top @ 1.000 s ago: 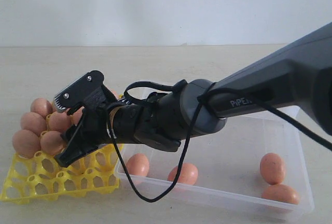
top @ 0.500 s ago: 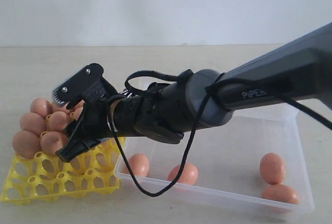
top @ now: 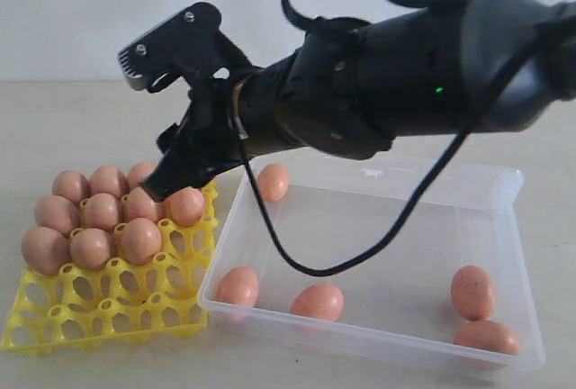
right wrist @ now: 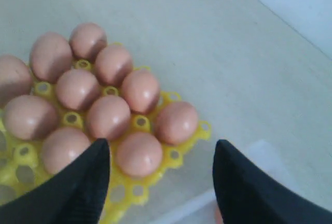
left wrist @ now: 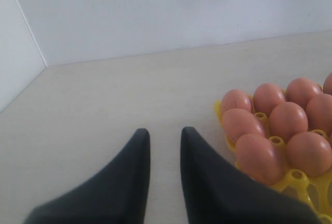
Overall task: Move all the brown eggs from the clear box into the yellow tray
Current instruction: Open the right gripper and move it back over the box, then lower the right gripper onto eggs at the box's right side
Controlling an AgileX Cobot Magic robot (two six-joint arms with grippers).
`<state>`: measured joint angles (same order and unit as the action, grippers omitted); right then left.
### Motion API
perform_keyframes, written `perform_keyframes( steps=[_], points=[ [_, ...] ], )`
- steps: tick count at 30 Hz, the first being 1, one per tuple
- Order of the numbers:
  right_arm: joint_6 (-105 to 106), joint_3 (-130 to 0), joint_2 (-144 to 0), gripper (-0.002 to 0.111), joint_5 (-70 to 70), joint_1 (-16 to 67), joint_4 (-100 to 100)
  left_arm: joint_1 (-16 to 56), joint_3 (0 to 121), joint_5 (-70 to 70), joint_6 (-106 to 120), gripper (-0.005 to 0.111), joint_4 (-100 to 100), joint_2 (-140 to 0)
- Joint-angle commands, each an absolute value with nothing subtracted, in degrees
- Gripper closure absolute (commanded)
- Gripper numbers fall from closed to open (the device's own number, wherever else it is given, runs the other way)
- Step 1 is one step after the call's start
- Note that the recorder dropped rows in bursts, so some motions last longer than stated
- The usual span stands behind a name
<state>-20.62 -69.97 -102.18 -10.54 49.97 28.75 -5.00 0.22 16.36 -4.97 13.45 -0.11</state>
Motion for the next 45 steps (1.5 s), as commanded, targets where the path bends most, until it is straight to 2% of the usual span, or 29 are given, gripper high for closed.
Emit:
perform_keyframes(
  steps=[1, 10, 16, 29, 45],
  points=[
    [-19.17, -65.00, -97.32, 0.051, -22.38, 47.88, 30.57, -5.12, 0.00, 16.24, -5.09, 0.085, 13.34, 0.00],
    [-19.52, -54.67, -91.90, 0.051, -40.27, 41.99, 33.94, -5.12, 0.00, 16.24, -5.09, 0.085, 13.34, 0.00],
    [-30.79, -53.22, -91.06, 0.051, -42.37, 37.88, 33.57, -5.12, 0.00, 16.24, -5.09, 0.085, 13.34, 0.00],
    [-53.61, -53.22, -91.06, 0.051, -52.66, 37.17, 24.78, -5.12, 0.00, 16.24, -5.09, 0.085, 13.34, 0.00],
    [-49.11, -53.08, -91.06, 0.051, -52.99, 38.45, 22.62, -5.12, 0.00, 16.24, -5.09, 0.085, 13.34, 0.00]
  ],
)
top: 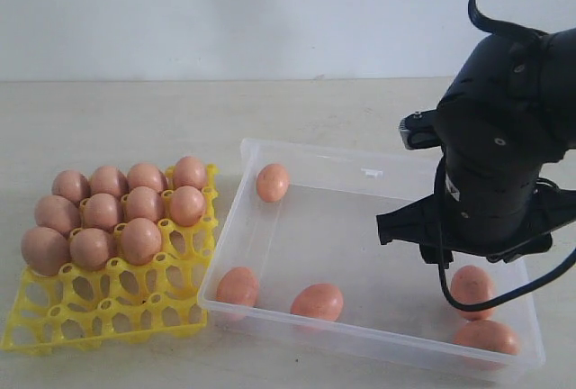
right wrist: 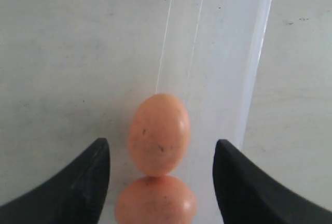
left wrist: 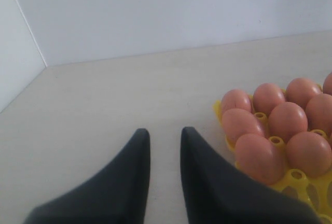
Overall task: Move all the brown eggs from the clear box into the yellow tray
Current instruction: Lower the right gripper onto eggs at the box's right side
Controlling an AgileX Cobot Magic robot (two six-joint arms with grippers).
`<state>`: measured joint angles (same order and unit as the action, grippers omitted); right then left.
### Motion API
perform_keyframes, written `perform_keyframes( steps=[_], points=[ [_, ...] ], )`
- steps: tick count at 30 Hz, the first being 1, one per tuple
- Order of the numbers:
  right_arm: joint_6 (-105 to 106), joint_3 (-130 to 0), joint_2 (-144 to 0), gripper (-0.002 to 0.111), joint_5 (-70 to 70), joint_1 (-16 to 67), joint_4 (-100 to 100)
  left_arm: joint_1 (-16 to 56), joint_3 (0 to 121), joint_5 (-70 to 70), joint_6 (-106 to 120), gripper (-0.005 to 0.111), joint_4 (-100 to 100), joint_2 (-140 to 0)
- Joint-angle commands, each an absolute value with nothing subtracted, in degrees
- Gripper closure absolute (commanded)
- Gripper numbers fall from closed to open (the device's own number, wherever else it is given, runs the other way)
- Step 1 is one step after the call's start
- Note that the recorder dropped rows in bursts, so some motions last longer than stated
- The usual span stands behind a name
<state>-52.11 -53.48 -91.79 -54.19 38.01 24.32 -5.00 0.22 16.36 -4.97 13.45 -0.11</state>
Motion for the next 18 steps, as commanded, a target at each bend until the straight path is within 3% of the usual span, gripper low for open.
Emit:
perform_keyframes(
  steps=[1, 18],
  points=[
    [-49.10, -52.65, -91.06, 0.051, -52.87, 38.45, 22.34, -5.12, 0.00, 16.24, -5.09, 0.085, 13.34, 0.00],
    [-49.59, -45.30, -91.06, 0.051, -44.37, 38.45, 22.79, -5.12, 0.00, 16.24, -5.09, 0.085, 13.34, 0.00]
  ],
)
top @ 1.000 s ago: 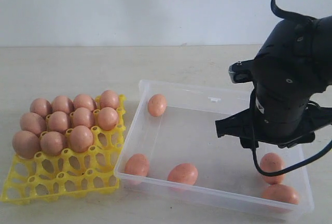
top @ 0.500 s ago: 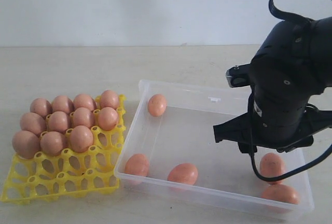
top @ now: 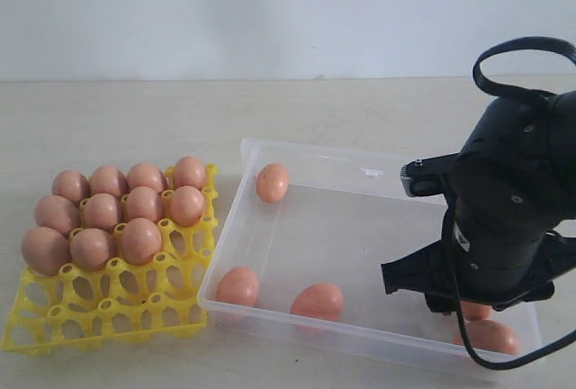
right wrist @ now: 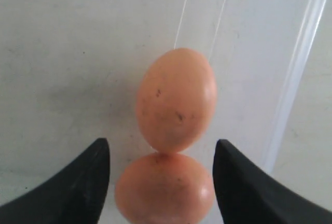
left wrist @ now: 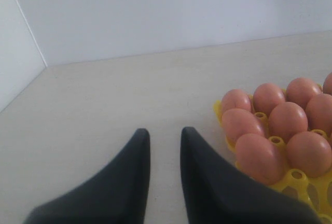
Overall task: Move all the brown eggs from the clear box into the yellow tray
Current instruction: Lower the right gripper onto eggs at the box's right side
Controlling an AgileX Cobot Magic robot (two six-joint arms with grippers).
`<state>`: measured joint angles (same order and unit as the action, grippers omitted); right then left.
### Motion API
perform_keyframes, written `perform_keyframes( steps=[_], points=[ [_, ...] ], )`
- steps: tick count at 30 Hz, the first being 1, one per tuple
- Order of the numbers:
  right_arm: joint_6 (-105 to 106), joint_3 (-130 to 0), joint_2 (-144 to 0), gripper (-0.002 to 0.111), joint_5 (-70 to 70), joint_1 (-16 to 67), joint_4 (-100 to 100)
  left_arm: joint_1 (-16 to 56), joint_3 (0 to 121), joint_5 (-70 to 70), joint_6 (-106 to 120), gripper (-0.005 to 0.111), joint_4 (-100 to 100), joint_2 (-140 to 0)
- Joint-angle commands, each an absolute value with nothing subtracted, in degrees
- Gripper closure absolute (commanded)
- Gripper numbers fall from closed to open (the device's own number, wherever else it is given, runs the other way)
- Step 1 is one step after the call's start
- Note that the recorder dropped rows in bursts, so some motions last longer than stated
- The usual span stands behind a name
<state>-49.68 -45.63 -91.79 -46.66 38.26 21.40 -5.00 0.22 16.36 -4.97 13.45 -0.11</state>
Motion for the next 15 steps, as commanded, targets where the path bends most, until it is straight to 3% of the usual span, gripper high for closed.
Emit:
perform_keyframes(
  steps=[1, 15],
  points=[
    [-49.59, -45.30, -91.06, 0.051, -44.24, 38.45, 23.21, -5.12, 0.00, 16.24, -5.09, 0.085, 13.34, 0.00],
    [-52.38, -45.30, -93.91, 0.051, -43.57, 37.69, 26.33, -5.12, 0.00, 16.24, -5.09, 0.085, 13.34, 0.00]
  ],
)
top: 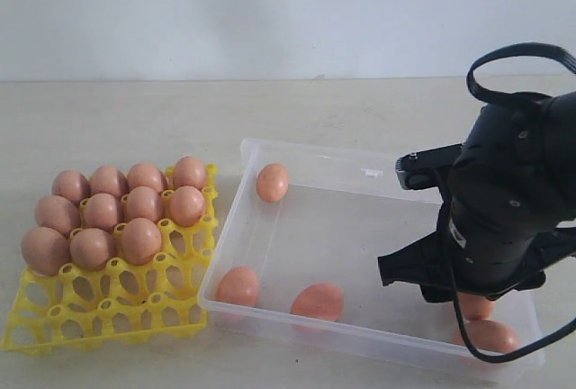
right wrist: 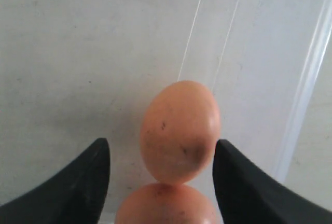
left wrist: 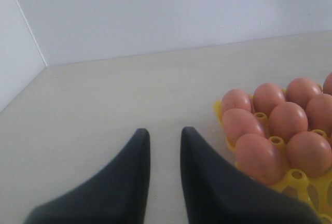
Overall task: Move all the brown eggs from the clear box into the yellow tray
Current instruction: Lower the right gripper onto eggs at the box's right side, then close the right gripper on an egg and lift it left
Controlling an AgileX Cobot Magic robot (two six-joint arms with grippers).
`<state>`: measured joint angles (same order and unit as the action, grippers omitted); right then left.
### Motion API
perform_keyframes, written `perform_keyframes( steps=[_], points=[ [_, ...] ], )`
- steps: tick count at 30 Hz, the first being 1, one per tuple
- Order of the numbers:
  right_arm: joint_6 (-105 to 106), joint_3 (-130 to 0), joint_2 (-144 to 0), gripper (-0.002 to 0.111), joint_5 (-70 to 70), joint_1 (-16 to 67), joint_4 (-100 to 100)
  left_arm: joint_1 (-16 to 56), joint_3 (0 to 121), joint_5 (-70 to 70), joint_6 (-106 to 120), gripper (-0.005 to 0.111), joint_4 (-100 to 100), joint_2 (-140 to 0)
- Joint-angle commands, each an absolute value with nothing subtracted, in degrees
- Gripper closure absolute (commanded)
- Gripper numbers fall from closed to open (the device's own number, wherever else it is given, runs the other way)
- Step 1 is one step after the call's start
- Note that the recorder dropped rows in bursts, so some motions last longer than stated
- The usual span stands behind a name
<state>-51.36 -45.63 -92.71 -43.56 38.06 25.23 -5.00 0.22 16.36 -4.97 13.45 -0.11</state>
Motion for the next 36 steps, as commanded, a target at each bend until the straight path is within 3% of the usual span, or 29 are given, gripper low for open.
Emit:
perform_keyframes(
  steps=[1, 36],
  points=[
    [-52.37, -45.30, -94.30, 0.051, -43.57, 37.69, 26.31, -5.12, 0.00, 16.24, -5.09, 0.085, 13.34, 0.00],
    [-50.83, -45.30, -98.41, 0.051, -36.85, 37.69, 28.69, -5.12, 0.00, 16.24, -5.09, 0.085, 13.34, 0.00]
  ],
)
